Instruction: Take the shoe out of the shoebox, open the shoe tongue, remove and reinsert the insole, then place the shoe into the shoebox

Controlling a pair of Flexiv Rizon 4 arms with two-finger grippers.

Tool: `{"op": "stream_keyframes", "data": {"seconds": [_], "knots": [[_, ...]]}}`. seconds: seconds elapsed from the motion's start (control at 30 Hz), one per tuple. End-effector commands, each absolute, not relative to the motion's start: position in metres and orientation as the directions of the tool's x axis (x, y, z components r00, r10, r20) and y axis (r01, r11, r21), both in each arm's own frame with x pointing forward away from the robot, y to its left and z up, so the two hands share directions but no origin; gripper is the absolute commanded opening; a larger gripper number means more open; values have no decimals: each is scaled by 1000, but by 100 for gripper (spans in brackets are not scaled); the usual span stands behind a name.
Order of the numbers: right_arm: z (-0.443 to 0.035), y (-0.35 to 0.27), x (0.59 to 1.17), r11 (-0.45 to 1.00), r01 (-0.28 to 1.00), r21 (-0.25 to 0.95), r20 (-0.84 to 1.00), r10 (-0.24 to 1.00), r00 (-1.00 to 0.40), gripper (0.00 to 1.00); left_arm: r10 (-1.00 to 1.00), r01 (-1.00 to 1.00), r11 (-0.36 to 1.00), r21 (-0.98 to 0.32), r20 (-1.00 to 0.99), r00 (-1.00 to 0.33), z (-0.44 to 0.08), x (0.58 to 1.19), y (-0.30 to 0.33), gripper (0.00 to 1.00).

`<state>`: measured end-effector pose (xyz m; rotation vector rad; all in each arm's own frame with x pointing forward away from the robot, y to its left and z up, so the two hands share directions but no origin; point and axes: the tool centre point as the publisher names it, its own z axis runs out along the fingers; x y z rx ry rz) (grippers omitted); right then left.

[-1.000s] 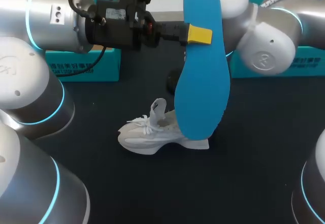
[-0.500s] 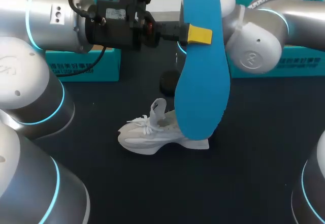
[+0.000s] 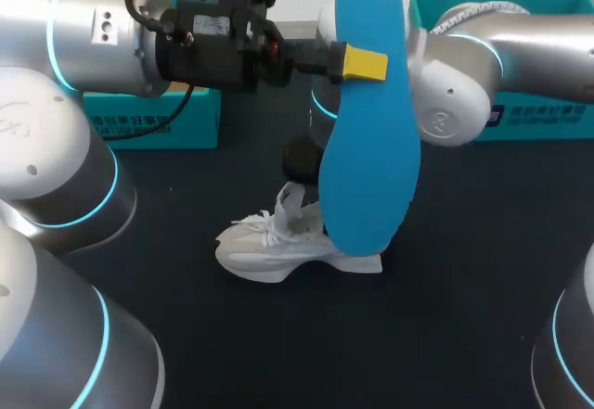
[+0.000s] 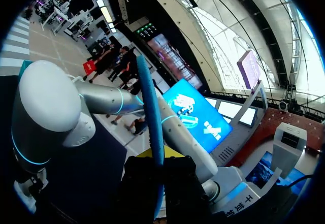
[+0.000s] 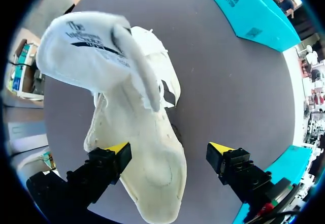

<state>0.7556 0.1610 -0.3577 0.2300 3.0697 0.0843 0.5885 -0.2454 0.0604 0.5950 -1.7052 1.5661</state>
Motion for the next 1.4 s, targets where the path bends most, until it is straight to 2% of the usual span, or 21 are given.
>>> {"op": "stream_keyframes", "data": {"seconds": [0.03, 0.07, 0.1, 0.23, 0.37, 0.6, 0.63, 0.73, 0.93, 1.13, 1.27, 1.4], "knots": [[-368, 164, 758, 986, 157, 49, -56, 160, -986, 73, 140, -755, 148, -639, 769, -623, 59, 588, -245, 0], [-369, 164, 759, 986, 159, 49, -54, 162, -985, 47, 140, -755, 148, -639, 769, -623, 59, 588, -245, 0], [-369, 163, 760, 986, 162, 50, -53, 165, -985, 44, 140, -755, 148, -639, 769, -623, 59, 588, -245, 0], [-370, 163, 765, 985, 170, 42, -53, 172, -984, 37, 140, -755, 148, -639, 769, -623, 59, 588, -245, 0], [-372, 167, 768, 985, 167, 41, -52, 169, -984, 38, 140, -755, 148, -639, 769, -623, 59, 588, -245, 0], [-380, 164, 769, 985, 170, 12, -41, 171, -984, 31, 140, -755, 148, -639, 769, -623, 59, 588, -245, 0], [-381, 162, 769, 984, 175, 8, -40, 175, -984, 29, 140, -755, 148, -639, 769, -623, 59, 588, -245, 0], [-382, 160, 767, 985, 172, -2, -33, 172, -985, 0, 140, -755, 148, -639, 769, -623, 59, 588, -245, 0], [-386, 159, 761, 983, 177, -46, -3, 177, -984, 0, 140, -755, 148, -639, 769, -623, 59, 588, -245, 0], [-369, 142, 753, 954, 282, -100, 61, 289, -955, 0, 140, -755, 148, -639, 769, -623, 59, 588, -245, 0], [-353, 127, 753, 885, 455, -94, 115, 464, -878, 0, 140, -755, 148, -639, 769, -623, 59, 588, -245, 0], [-340, 113, 751, 748, 663, 8, 229, 644, -730, 0, 140, -755, 148, -639, 769, -623, 59, 588, -245, 0]]}}
